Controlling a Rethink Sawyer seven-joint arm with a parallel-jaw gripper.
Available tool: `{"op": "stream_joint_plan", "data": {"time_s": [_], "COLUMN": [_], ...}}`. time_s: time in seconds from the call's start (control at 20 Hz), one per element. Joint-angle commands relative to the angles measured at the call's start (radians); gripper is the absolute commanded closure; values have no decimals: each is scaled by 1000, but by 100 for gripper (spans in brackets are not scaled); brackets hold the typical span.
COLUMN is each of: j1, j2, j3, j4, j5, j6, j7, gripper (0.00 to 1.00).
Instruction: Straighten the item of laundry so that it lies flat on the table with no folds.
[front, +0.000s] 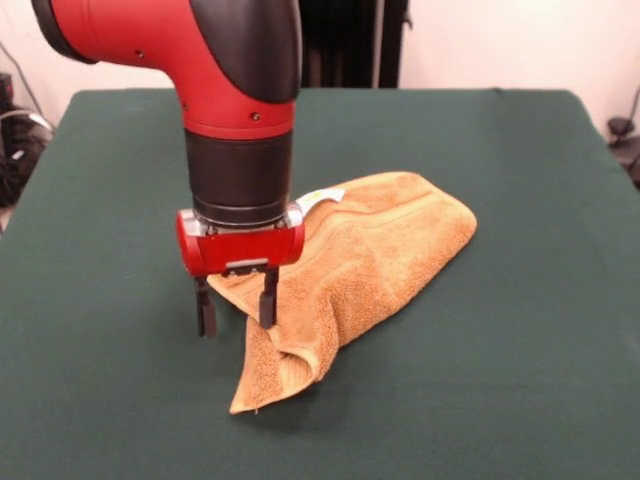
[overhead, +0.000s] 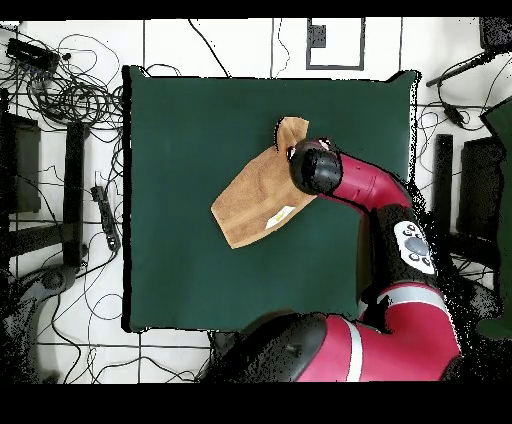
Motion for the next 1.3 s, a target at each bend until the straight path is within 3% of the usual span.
{"op": "stream_joint_plan", "data": {"time_s": [0.05, 0.4, 0.7, 0.9, 1.3], "j1": [46, 30, -53, -93, -131], "j2": [5, -18, -163, -199, -149], "j3": [32, 34, 47, 56, 92], "j4": [-8, 40, 287, 379, 387], "j5": [-19, -19, -42, -58, -100], "j6": [138, 110, 24, -27, -121], "j7": [106, 122, 135, 140, 135], "gripper": [0, 0, 0, 0, 0]}}
